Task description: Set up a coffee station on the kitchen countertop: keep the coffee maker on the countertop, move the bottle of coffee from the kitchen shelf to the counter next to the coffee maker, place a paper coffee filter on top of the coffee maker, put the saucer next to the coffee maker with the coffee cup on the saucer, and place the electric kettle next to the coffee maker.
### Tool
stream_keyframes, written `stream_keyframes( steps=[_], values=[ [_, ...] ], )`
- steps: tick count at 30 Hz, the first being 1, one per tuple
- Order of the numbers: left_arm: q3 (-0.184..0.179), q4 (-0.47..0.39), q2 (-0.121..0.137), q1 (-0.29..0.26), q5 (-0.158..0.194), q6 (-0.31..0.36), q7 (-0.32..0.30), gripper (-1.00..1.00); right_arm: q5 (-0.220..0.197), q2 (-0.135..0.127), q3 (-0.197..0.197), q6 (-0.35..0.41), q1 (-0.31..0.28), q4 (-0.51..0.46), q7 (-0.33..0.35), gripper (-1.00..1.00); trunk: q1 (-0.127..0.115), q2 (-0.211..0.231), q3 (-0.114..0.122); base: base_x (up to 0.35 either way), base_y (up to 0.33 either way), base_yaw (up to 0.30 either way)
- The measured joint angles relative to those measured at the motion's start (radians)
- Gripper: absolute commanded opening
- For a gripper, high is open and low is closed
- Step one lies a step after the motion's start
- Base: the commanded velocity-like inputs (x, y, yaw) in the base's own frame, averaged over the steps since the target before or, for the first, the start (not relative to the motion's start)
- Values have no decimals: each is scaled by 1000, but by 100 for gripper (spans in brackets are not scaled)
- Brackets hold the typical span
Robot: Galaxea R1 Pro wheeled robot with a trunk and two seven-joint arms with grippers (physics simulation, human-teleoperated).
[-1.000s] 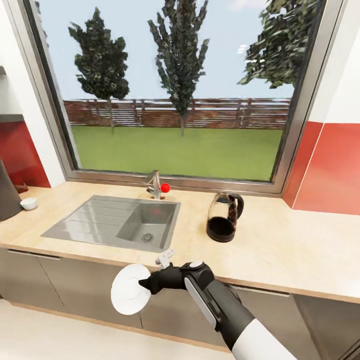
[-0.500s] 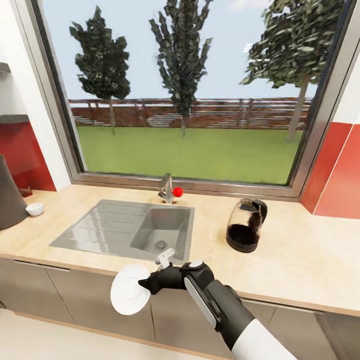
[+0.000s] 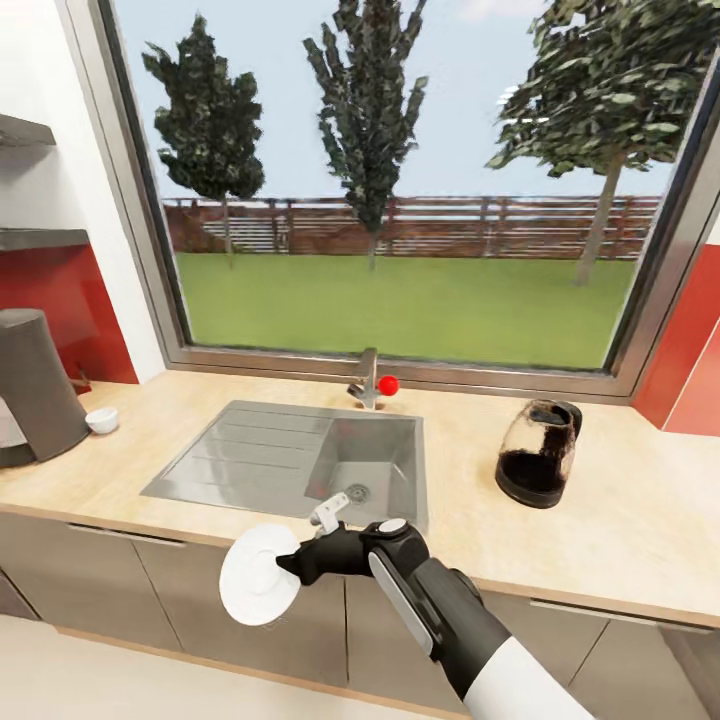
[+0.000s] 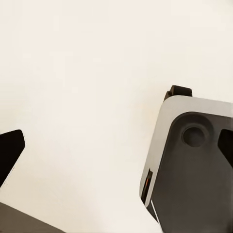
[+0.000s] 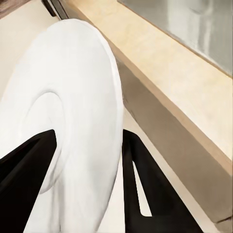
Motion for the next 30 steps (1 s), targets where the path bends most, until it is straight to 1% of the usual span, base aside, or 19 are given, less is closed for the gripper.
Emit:
stream_keyframes(
  steps=[21, 30],
  values=[
    [2, -5, -4, 0, 1, 0, 0, 100, -2, 0, 0, 0, 0, -18, 1, -100, 0, 0, 0, 0, 337, 0],
    [2, -7, -3, 0, 1, 0, 0, 100, -1, 0, 0, 0, 0, -19, 0, -100, 0, 0, 0, 139, 324, 0]
  ],
)
